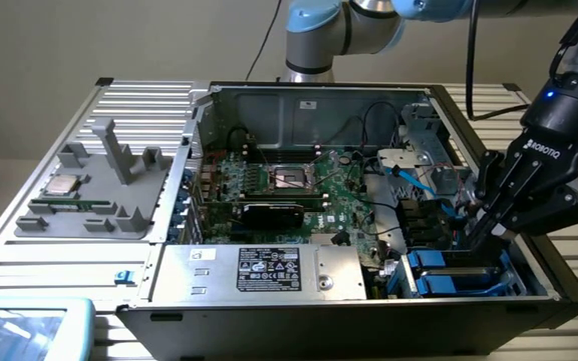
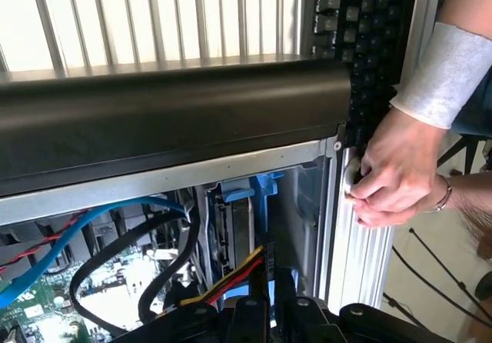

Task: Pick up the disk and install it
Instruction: 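Insert the first disk wire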

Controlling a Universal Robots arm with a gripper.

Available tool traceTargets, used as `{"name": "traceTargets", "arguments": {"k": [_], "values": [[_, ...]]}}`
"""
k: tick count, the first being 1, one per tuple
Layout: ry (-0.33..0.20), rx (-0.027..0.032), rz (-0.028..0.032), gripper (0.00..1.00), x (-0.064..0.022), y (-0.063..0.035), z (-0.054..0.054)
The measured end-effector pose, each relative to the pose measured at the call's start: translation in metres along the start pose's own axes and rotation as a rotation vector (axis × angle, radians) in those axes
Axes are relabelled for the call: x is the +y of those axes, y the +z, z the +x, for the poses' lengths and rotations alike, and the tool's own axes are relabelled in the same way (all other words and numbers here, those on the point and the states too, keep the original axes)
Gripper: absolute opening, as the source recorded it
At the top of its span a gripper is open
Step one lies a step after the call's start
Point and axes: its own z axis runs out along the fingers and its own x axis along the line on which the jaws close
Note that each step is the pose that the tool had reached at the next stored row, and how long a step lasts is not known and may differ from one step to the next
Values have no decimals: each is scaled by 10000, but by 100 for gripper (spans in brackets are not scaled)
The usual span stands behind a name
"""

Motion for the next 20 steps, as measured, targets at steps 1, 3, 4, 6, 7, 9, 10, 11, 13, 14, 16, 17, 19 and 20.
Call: {"name": "traceTargets", "arguments": {"k": [1,3,4,6,7,9,10,11,13,14,16,17,19,20], "values": [[0,0,0,16,3,-2,10],[-2,2,3,16,10,1,31],[-4,2,7,16,16,3,46],[-8,-3,18,16,33,2,82],[-10,-3,23,16,43,5,99],[-11,-1,25,16,55,30,122],[-11,1,26,16,60,44,131],[-12,2,26,16,66,58,139],[-15,4,29,16,74,75,156],[-20,17,30,16,75,78,163],[-40,64,32,16,75,78,170],[-43,68,33,16,75,78,171],[-42,69,33,16,75,78,171],[-43,69,32,16,75,78,171]]}}
